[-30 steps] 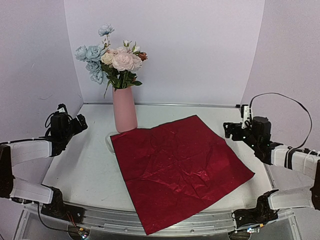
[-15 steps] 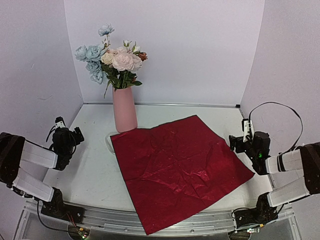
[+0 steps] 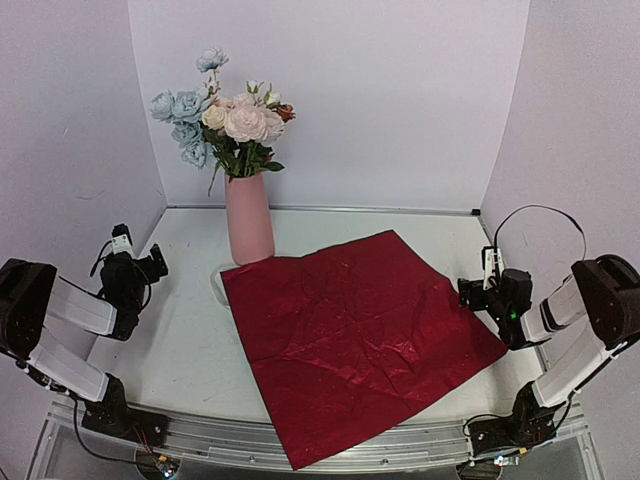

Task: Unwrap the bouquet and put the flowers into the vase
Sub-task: Reset both arms

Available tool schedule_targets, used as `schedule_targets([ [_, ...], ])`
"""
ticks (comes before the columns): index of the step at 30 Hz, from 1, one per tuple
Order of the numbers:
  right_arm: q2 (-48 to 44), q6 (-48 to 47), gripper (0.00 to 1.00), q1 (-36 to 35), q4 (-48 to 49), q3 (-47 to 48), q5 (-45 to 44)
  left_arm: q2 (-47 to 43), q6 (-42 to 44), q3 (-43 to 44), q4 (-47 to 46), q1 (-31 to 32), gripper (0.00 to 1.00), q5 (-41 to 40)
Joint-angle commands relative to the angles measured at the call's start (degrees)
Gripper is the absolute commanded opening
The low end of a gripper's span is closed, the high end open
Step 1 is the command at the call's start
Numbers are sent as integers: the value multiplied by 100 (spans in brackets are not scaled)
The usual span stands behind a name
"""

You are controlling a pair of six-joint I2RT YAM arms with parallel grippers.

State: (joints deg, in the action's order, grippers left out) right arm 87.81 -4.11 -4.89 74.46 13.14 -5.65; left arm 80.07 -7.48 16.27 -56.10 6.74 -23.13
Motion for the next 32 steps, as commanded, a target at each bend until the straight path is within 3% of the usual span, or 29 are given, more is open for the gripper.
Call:
schedule_targets([
  [1, -70, 111, 98, 22, 956, 193, -144, 71, 188, -102, -331, -28, 100, 334],
  [6, -62, 111, 98, 20, 958, 196, -145, 857, 357, -318, -1292, -26, 100, 705],
  [9, -67, 113, 98, 17, 957, 197, -142, 1467, 478, -27, -1390, -22, 100, 903],
  [32, -71, 113, 98, 20, 949, 197, -138, 1491, 458, 105, -1096, -44, 100, 915],
])
